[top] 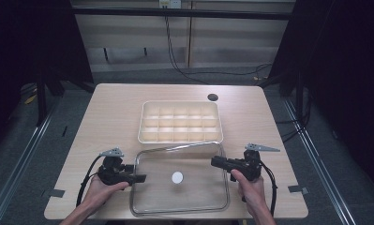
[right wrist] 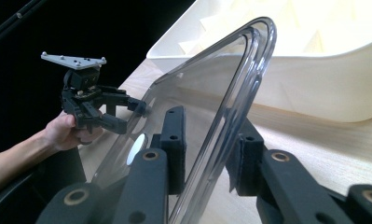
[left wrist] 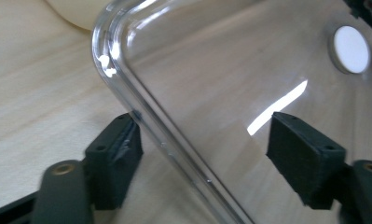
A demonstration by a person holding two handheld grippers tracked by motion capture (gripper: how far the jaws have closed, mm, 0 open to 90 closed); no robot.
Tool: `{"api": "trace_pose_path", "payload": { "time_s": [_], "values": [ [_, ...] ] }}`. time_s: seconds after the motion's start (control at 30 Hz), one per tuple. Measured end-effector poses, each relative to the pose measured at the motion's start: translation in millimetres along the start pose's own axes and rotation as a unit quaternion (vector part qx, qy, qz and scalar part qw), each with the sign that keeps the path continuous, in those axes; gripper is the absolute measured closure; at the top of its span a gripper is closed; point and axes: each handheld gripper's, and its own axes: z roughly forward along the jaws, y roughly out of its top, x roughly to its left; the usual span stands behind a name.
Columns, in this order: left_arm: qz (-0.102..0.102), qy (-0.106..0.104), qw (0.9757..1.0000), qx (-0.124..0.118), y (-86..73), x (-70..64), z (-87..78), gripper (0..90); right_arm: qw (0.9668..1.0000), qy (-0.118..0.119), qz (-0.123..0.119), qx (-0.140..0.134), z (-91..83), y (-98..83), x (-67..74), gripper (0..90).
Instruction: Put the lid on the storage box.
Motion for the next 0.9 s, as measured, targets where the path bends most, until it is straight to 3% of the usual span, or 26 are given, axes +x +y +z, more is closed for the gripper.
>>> {"api": "trace_pose_path", "payload": {
  "time_s": [0.1,0.37,0.67,0.9],
  "values": [
    [-0.012,-0.009,0.9999,0.004,0.2,1.8,-1.8,33.3,1.0,-0.001,0.008,0.003,-0.3,-0.5,-1.4,70.9],
    [-0.009,-0.016,0.9998,-0.007,1.3,1.7,-9.3,46.7,0.9993,-0.029,0.019,0.014,-1.9,-2.6,-6.1,67.7],
    [-0.012,-0.03,0.9993,-0.017,1.2,1.5,-13.1,53.6,0.9979,-0.054,0.025,0.024,0.5,-5.0,-10.0,62.0],
    [0.0,-0.032,0.9992,-0.024,5.8,-3.0,-11.7,55.8,0.9965,-0.076,0.029,0.021,-1.8,-4.5,-10.9,58.9]
  ]
}}
